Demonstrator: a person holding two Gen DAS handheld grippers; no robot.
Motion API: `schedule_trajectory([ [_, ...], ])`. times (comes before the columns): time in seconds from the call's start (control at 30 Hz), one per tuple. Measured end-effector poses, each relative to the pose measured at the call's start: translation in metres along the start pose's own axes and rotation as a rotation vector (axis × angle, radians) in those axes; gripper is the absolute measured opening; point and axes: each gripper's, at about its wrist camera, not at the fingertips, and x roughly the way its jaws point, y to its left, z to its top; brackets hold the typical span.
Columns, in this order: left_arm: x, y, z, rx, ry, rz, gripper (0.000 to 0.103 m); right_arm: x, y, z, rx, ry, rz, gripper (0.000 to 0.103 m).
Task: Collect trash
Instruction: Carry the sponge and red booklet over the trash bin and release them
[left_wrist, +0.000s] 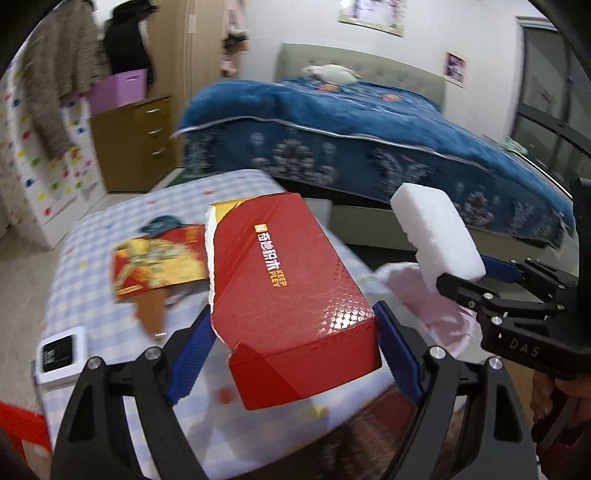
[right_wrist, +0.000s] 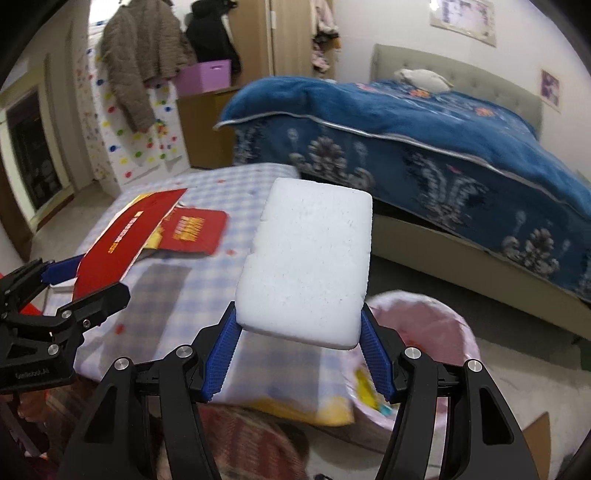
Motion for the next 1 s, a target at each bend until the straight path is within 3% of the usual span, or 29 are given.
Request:
schedule_trajectory([
  [0.43,0.065,-0.106,0.023,0.185,0.052,-0.176,0.082,-0.001,-0.092,-0.042,0.136,0.074,-0.145,0.063],
  [0.7,0.101,-0.134,0.033,0.213,0.092,-0.212,0.082,0.039,-0.127,-0.051,0.176,0.129,-0.165,0.080],
  [1.0,0.138,-0.173,0.035,0.274,0.140,-0.281,0.082,0.031,-0.182,-0.062,0.326,0.107,-0.226,0.080],
])
